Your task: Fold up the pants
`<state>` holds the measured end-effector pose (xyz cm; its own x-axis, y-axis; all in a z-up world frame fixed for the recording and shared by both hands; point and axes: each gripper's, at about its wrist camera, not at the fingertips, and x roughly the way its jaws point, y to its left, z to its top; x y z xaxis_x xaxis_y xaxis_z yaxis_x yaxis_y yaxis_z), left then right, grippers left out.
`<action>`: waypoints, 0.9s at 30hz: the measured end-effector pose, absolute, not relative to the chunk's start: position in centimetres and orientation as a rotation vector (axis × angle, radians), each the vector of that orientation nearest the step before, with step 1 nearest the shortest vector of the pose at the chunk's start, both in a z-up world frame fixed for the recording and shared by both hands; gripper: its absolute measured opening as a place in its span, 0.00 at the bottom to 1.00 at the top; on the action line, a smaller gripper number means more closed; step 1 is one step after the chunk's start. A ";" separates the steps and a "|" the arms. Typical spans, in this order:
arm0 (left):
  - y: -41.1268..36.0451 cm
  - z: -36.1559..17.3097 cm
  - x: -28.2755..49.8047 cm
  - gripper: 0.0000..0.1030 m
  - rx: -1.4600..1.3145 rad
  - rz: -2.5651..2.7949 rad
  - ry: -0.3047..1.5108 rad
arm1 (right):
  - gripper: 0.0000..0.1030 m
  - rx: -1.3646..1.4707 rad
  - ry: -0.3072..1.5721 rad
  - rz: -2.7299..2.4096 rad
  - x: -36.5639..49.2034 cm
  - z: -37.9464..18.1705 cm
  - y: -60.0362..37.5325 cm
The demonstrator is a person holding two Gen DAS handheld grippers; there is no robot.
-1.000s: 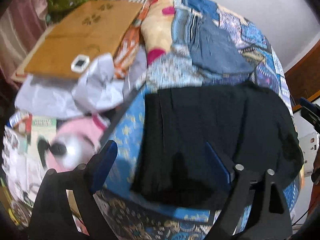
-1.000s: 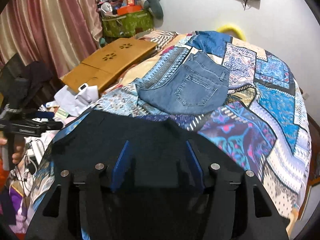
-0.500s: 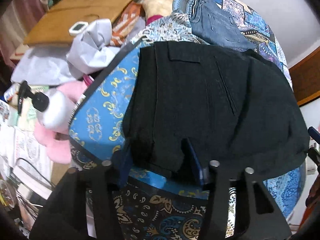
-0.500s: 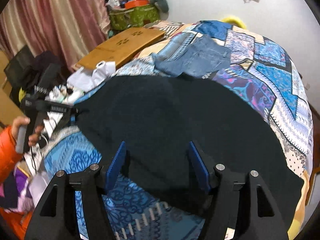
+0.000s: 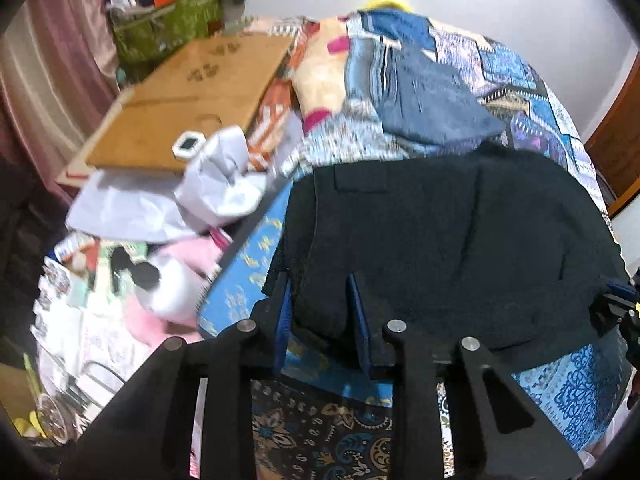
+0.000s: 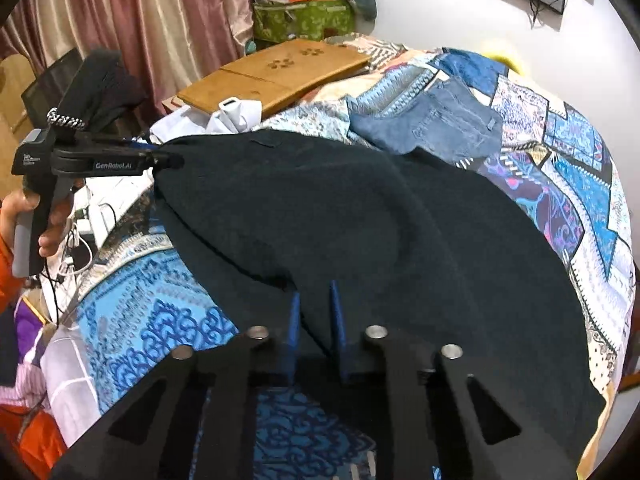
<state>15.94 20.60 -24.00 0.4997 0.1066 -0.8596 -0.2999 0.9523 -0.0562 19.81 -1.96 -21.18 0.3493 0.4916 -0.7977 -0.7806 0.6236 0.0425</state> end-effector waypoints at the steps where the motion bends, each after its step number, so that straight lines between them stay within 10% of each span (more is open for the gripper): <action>1: 20.7 -23.7 15.9 0.27 -0.197 0.255 1.010 | 0.09 -0.354 0.880 0.859 19.8 -20.9 -2.1; 13: 22.0 -29.4 15.3 0.28 -0.227 0.274 1.148 | 0.16 -0.284 0.954 0.904 18.3 -22.0 -0.5; 21: 21.0 -30.0 15.1 0.30 -0.184 0.300 1.157 | 0.50 -0.212 0.841 0.774 20.3 -19.1 -4.1; 27: 20.9 -28.1 14.4 0.48 -0.144 0.336 1.140 | 0.50 -0.213 0.939 0.629 22.2 -22.6 -7.5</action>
